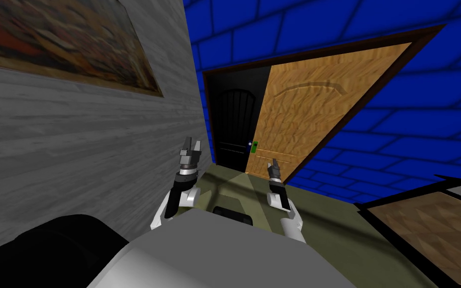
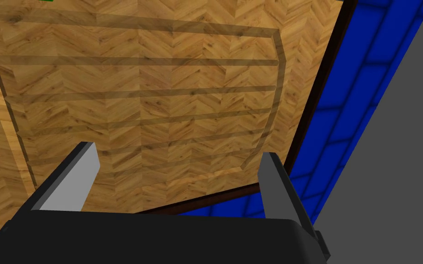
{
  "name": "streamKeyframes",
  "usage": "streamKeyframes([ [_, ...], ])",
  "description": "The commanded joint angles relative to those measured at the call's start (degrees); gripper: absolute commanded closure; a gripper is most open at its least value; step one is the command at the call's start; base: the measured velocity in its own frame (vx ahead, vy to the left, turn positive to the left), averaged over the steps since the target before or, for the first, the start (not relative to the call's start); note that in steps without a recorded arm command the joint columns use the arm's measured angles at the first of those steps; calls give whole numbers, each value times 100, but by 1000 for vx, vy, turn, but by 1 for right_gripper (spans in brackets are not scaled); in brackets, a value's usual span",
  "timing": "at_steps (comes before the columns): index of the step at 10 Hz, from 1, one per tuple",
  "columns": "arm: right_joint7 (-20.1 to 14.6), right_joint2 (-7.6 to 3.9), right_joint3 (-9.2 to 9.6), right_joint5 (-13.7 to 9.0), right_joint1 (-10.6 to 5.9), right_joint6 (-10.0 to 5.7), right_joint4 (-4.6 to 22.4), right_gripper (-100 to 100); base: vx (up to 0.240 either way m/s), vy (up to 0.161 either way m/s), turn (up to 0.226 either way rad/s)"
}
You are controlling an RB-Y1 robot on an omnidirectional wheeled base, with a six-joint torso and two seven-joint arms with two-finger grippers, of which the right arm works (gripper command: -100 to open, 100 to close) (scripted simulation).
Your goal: Pull the door open
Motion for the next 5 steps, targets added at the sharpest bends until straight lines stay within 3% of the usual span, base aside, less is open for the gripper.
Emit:
streamKeyframes([
  [1,21,-9,-22,-32,-147,12,286,-100,51,20,5],
  [2,21,-9,-22,-32,-147,12,293,-100,38,7,2],
  [4,35,-59,-74,-99,-419,0,700,-100,62,9,13],
  [5,35,-59,-74,-99,-419,0,768,-100,62,6,3],
])
